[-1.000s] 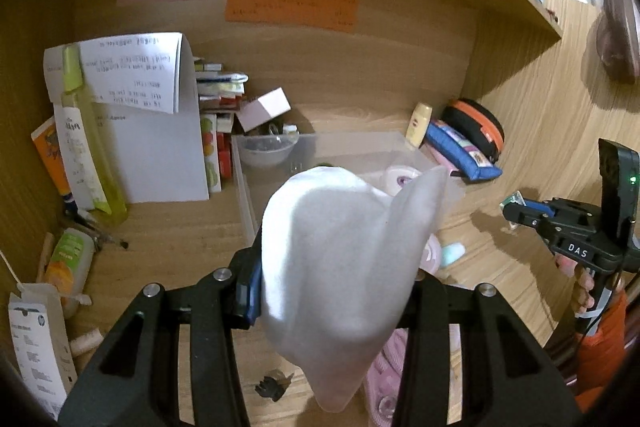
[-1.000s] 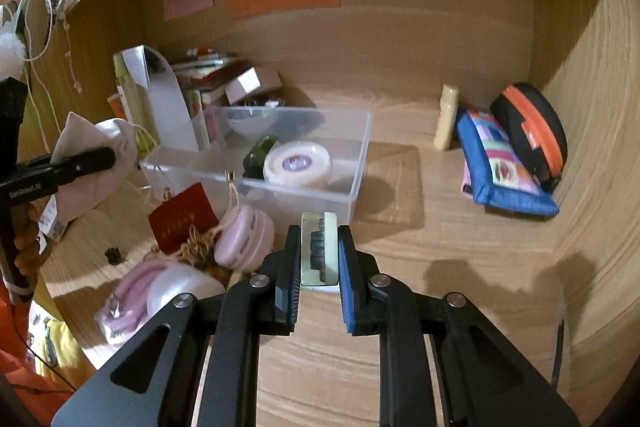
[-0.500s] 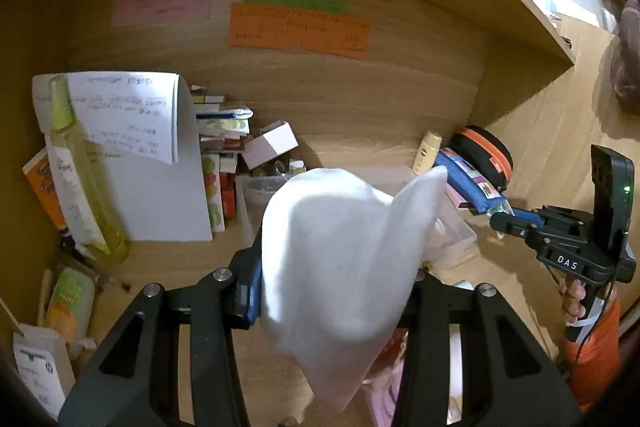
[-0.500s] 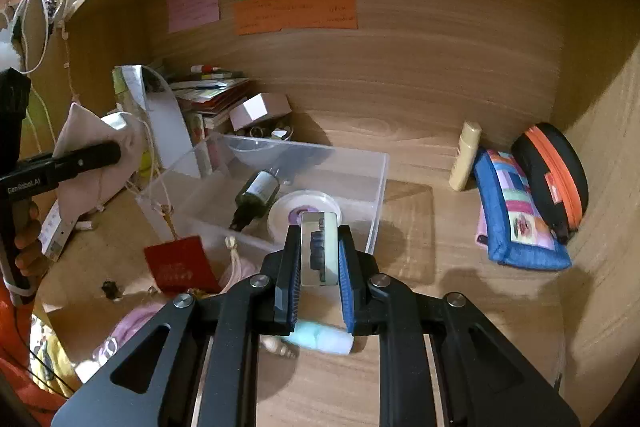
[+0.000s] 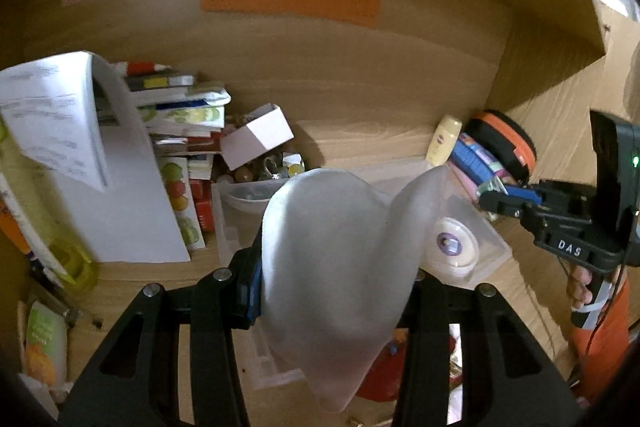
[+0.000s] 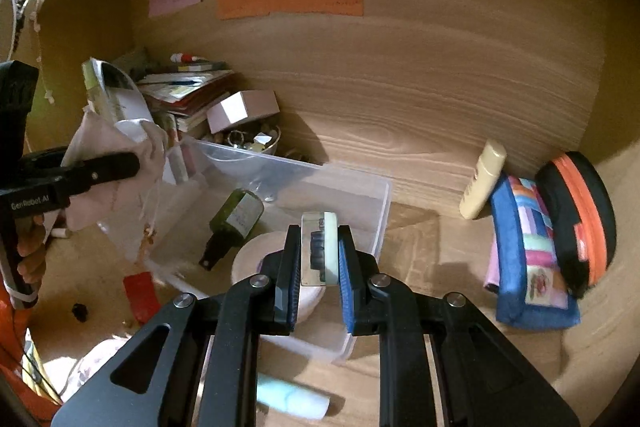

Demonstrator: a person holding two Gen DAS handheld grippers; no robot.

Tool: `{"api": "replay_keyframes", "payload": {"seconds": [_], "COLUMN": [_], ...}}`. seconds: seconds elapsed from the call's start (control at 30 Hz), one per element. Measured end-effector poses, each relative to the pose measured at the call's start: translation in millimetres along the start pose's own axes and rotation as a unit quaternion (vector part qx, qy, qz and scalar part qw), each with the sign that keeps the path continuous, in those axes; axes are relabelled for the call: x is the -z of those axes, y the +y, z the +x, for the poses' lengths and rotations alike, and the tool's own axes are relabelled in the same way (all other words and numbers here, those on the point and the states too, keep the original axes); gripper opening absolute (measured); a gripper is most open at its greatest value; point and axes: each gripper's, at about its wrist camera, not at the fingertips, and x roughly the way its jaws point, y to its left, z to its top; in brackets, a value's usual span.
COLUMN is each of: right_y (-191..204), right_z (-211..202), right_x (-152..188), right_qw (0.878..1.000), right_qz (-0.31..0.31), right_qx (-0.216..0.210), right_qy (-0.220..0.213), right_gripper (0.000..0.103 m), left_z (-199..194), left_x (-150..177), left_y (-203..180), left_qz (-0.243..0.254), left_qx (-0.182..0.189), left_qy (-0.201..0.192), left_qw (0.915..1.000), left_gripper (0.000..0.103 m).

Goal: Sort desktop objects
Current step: 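Carry the white bag into the clear bin with left gripper while right drops the block there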

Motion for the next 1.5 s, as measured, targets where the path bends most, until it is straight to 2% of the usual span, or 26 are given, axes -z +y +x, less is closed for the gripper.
{"api": "replay_keyframes", "payload": {"seconds": [0.43,0.6,0.7,0.77,1.0,1.13,1.23,1.33,1.37,1.43,1.5], "right_y": [-3,-2,-1,-1,-1,2,2,2,3,4,6], "right_z": [62,82,91,97,101,100,95,85,82,72,62], "right_x": [-23,-24,-23,-24,-28,-27,-28,-28,-28,-27,-27], "right_qw": [0.998,0.996,0.994,0.993,0.992,0.992,0.993,0.994,0.995,0.996,0.996], "right_qz": [-0.028,-0.039,-0.047,-0.050,-0.054,-0.055,-0.050,-0.042,-0.040,-0.033,-0.028], "right_qx": [0.002,0.005,0.008,0.011,0.007,0.006,0.005,0.015,0.017,0.022,0.033], "right_qy": [0.058,0.085,0.097,0.104,0.113,0.111,0.106,0.097,0.093,0.080,0.073], "right_gripper": [0.015,0.015,0.015,0.015,0.015,0.015,0.015,0.023,0.031,0.043,0.062], "left_z": [56,58,59,60,60,54,47,40,38,32,26], "left_x": [9,13,15,16,16,15,11,7,6,4,2], "left_y": [0,-5,-9,-11,-13,-12,-9,-7,-7,-6,-7], "left_qz": [0.022,0.046,0.064,0.072,0.078,0.076,0.069,0.062,0.060,0.055,0.055], "left_qx": [-0.002,-0.014,-0.027,-0.037,-0.040,-0.049,-0.052,-0.052,-0.053,-0.062,-0.072], "left_qy": [0.069,0.069,0.068,0.064,0.063,0.051,0.039,0.031,0.028,0.015,0.004], "left_qw": [0.9974,0.9965,0.9953,0.9946,0.9942,0.9946,0.9955,0.9962,0.9964,0.9964,0.9959], "left_gripper": [0.043,0.044,0.050,0.062,0.065,0.076,0.077,0.080,0.089,0.097,0.098]}}
